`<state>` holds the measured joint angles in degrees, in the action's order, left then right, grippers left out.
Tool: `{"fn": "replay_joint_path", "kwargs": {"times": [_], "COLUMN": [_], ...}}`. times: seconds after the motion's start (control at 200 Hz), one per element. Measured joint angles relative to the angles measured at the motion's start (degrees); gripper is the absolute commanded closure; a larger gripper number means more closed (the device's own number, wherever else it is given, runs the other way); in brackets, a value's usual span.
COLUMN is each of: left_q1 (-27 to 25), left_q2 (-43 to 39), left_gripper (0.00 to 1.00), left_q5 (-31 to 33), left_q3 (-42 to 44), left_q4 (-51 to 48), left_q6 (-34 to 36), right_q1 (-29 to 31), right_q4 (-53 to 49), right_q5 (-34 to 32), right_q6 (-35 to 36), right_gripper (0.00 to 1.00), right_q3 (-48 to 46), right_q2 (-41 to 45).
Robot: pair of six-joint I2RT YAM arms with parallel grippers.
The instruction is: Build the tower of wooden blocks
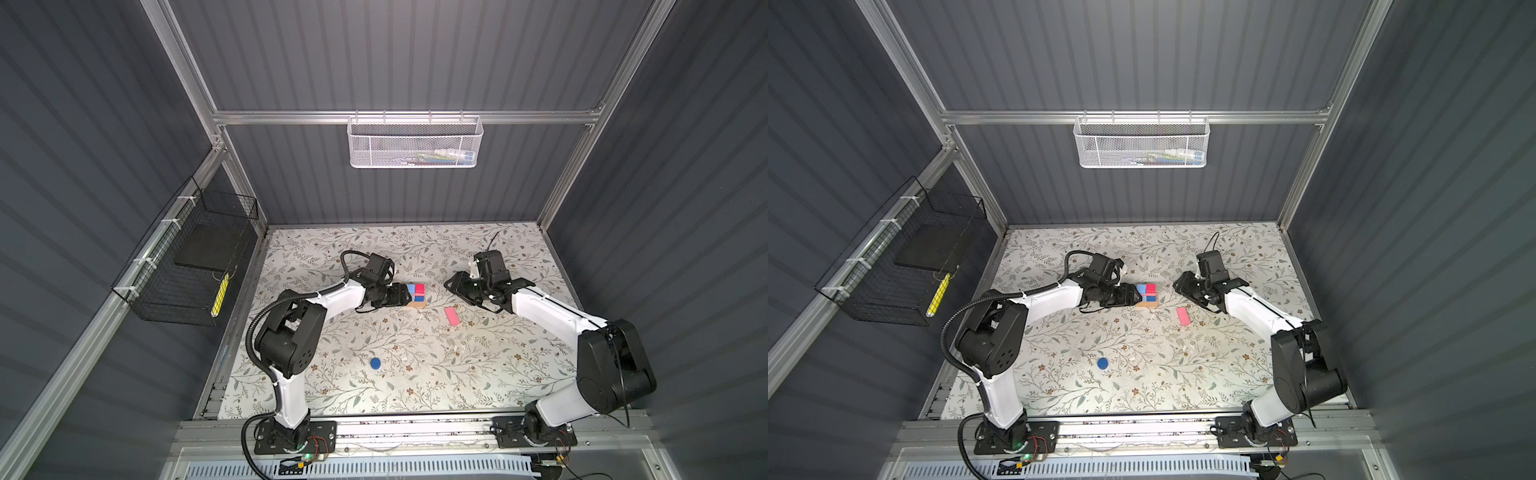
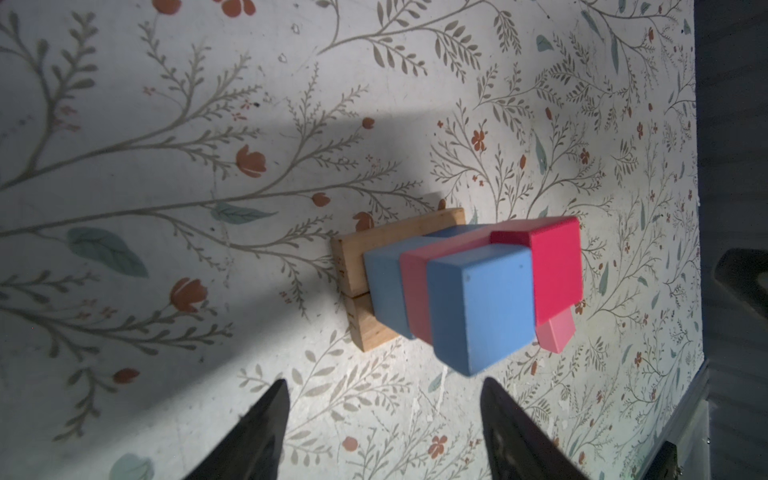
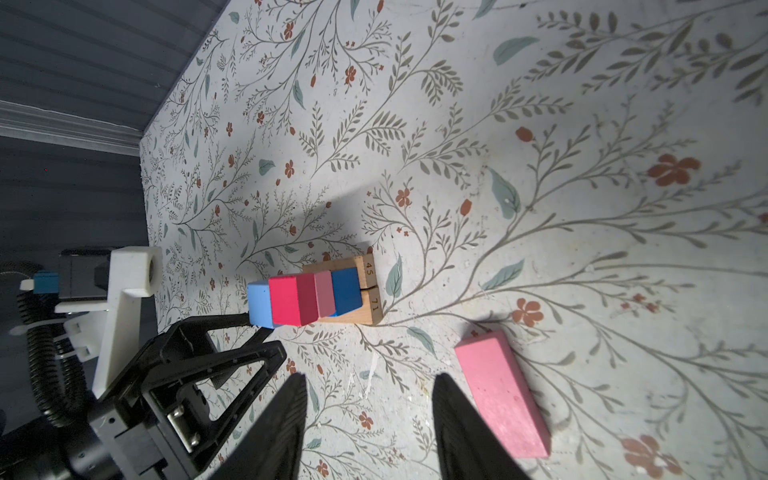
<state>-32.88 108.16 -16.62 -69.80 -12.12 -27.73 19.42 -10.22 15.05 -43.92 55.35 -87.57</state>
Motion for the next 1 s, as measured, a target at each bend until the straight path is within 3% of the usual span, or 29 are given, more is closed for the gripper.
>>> {"fn": "replay_joint_path", "kwargs": {"times": [0.996], "left_q1": [-0.1], "left_q2": [1.2], "left_gripper": [0.26], "left_q5": [0.0], "left_q3": [-1.4], "left_q4": [0.0], "left_q6": [-0.6], "right_q1": [-0.2], "right_q4": [0.4], "right_q5": [0.2], "right_q6": [0.0], "right_gripper": [0.49], "right_q3": [-0.3], "right_q2": [0.0]}}
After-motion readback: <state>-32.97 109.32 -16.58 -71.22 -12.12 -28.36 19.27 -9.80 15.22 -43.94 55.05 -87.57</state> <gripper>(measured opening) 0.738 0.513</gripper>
